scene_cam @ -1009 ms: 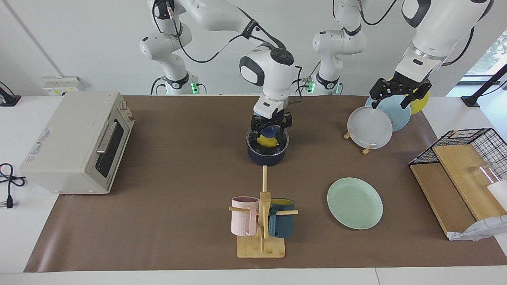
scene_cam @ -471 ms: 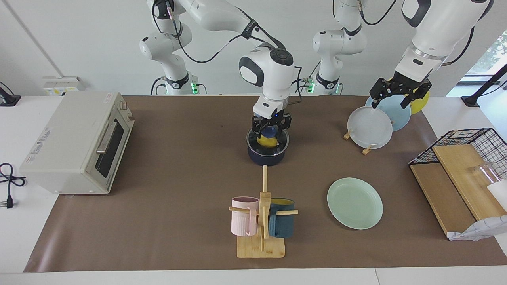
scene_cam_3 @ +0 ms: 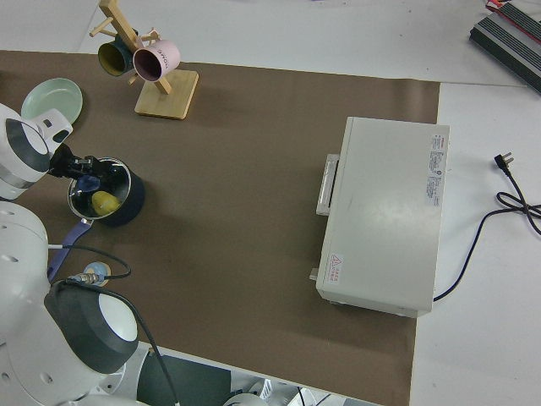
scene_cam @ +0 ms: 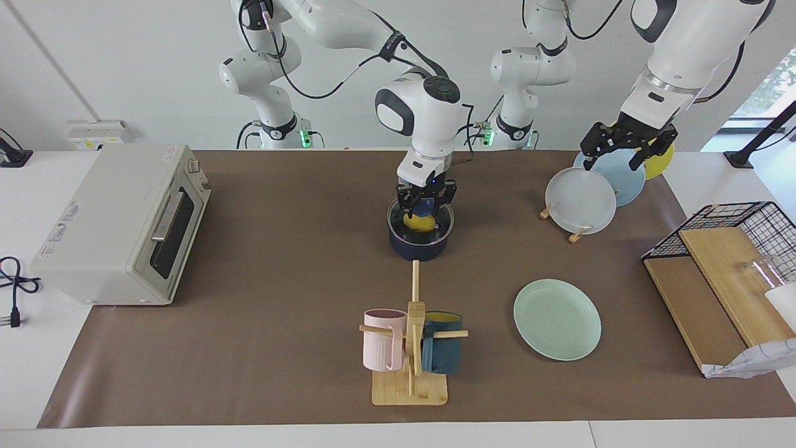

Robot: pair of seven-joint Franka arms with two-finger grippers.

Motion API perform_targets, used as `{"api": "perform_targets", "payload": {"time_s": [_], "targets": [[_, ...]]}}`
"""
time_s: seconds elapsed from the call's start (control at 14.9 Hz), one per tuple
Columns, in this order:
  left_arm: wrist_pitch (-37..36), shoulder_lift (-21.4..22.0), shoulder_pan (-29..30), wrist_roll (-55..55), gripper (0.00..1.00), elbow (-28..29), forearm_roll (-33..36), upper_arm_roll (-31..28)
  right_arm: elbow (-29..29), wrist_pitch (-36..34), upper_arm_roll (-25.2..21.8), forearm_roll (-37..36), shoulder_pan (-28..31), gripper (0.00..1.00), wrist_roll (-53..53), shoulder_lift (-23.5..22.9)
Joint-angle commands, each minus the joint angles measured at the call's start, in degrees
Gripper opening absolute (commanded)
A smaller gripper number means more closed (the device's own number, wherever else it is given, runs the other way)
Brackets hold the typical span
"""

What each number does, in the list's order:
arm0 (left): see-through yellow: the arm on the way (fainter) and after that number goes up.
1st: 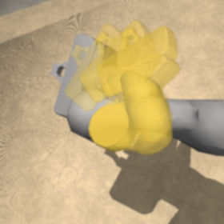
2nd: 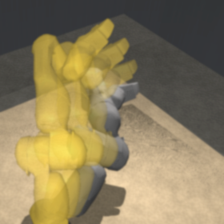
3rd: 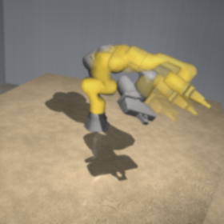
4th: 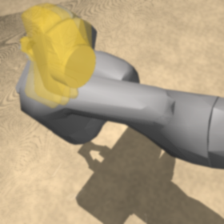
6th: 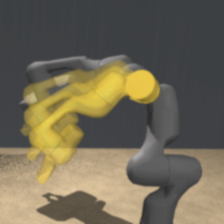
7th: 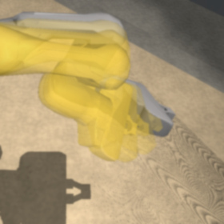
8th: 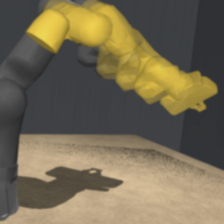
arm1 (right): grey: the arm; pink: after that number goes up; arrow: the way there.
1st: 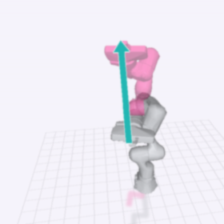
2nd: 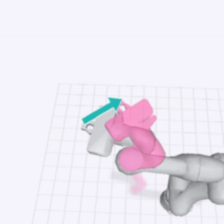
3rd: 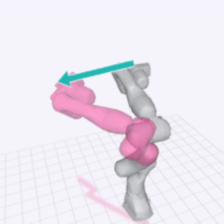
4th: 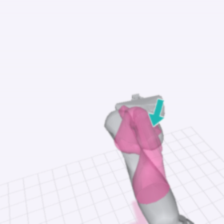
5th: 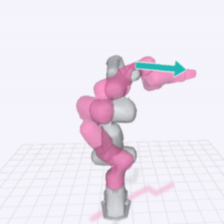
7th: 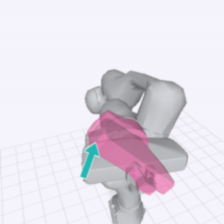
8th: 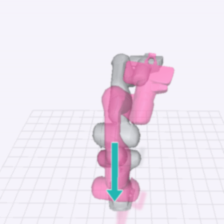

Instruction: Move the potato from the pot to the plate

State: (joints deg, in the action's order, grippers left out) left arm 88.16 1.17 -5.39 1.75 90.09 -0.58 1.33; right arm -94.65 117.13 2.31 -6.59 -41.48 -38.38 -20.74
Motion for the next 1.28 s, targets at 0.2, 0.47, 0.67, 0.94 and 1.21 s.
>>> {"api": "perform_targets", "payload": {"time_s": [0.2,0.47,0.67,0.94,1.21], "targets": [[-0.10,0.50,0.21,-0.61,1.00,0.17,0.05,0.26,-1.06,1.00,0.33,-0.97,0.70,0.54,0.59,1.05],[0.17,0.50,0.21,-0.44,1.00,0.17,0.05,0.26,-0.62,0.47,0.33,-0.97,0.70,0.51,0.59,1.05],[-0.10,0.50,-0.23,0.79,1.00,0.08,0.05,0.43,-0.36,-0.14,0.33,-0.97,0.70,0.51,0.59,1.14],[-0.80,0.50,-0.32,0.88,1.00,0.26,-0.04,0.52,2.63,-3.83,0.33,-1.06,0.70,0.51,0.67,1.49],[-0.80,0.50,-0.32,2.11,1.00,0.17,-0.12,0.69,2.63,-4.27,-0.28,-1.06,1.75,0.51,4.79,2.54]]}}
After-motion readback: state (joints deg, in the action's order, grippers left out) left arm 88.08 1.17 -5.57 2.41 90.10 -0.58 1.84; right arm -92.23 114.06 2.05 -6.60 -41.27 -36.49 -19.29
